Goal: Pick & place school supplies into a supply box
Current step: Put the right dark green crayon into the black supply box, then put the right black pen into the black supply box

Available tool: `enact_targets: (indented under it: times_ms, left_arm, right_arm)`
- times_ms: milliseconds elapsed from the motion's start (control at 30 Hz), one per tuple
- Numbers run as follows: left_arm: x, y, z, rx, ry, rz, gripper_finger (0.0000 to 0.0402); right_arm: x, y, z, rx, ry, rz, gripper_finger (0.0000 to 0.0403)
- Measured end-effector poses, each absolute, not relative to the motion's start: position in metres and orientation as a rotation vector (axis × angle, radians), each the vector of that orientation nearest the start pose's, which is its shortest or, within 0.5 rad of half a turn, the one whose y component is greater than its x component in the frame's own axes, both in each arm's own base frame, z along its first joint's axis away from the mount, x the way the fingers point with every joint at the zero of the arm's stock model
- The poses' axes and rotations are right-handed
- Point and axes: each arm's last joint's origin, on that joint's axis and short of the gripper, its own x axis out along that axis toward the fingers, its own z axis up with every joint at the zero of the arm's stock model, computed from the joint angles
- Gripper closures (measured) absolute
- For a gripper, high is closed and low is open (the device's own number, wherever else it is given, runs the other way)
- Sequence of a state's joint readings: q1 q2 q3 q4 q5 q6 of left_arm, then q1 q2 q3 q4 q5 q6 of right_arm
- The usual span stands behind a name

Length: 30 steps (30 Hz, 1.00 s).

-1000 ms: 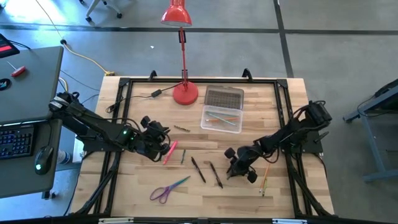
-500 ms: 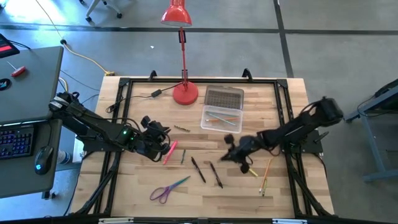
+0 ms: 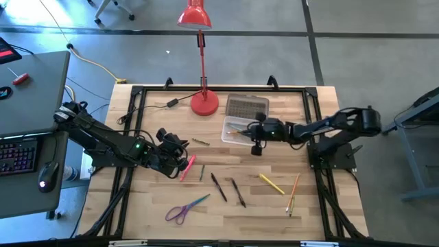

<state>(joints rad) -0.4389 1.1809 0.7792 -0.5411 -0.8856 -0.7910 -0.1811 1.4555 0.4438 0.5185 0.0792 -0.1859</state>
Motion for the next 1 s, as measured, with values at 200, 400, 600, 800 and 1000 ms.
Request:
enact_targets:
  times_ms: [200, 400, 600, 800, 1000]
  left_arm:
    - [0.208, -0.073, 0.238, -0.159, 0.525, 0.660, 0.0323]
    - [0.208, -0.073, 0.237, -0.157, 0.526, 0.660, 0.0323]
    - [0.208, -0.073, 0.237, -0.157, 0.526, 0.661, 0.0323]
    - [0.208, -0.073, 0.237, -0.156, 0.527, 0.661, 0.0323]
    - [0.207, -0.072, 0.237, -0.150, 0.526, 0.668, 0.0323]
  right_arm:
    - [0.255, -0.053, 0.119, -0.166, 0.601, -0.228, 0.0388]
    - [0.257, -0.052, 0.119, -0.157, 0.589, -0.229, 0.0367]
    - [0.258, -0.053, 0.131, -0.173, 0.510, -0.238, 0.0337]
    - [0.261, -0.027, 0.149, -0.150, 0.381, 0.038, 0.0311]
    - [0.260, 0.029, 0.148, -0.346, 0.291, 0.508, 0.0307]
